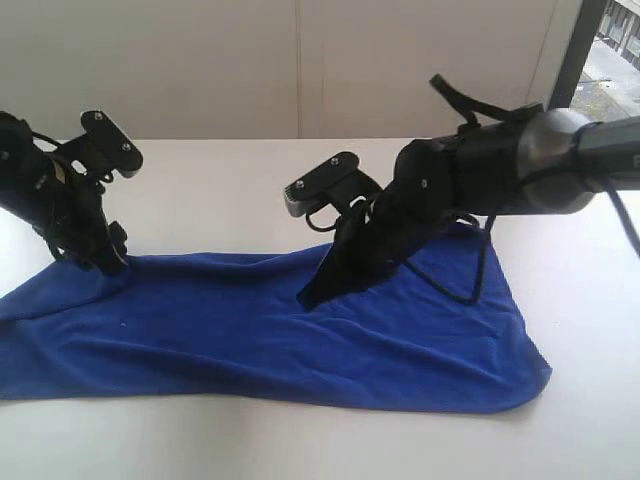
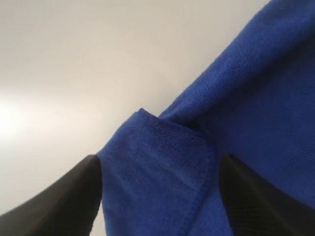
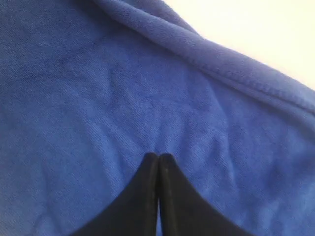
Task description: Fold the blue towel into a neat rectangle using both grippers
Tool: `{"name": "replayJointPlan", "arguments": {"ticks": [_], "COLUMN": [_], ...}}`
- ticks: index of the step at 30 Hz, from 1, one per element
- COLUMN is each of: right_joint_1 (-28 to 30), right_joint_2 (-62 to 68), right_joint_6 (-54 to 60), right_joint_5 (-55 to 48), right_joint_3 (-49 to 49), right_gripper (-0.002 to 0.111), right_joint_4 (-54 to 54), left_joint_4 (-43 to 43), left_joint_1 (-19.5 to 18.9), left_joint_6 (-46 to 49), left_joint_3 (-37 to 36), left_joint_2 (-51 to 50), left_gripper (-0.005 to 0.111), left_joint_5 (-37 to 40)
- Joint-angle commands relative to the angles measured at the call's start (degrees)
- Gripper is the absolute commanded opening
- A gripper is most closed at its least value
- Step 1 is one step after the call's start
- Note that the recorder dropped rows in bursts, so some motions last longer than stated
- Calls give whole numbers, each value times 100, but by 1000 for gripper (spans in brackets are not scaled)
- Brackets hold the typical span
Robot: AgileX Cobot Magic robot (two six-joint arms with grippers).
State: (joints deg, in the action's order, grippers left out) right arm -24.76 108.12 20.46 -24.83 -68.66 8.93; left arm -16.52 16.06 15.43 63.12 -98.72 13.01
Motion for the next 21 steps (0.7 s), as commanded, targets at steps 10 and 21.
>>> {"name": "replayJointPlan", "arguments": {"ticks": [10,21], "right_joint_1": [-144,-281], "right_joint_2": [250,442], "right_joint_6": [170,292], "right_joint_5": [154,133], "right_joint_3": [-136,-136], "right_gripper": [0,0], "right_joint_4": [161,308], "left_joint_4": [-63,-63], "left_joint_1": [0,0], "left_joint_6": [-404,-564], "left_joint_3": [23,23], "left_joint_2": [-502,-800], "left_gripper": [71,71], "left_joint_5": [-334,-107]}}
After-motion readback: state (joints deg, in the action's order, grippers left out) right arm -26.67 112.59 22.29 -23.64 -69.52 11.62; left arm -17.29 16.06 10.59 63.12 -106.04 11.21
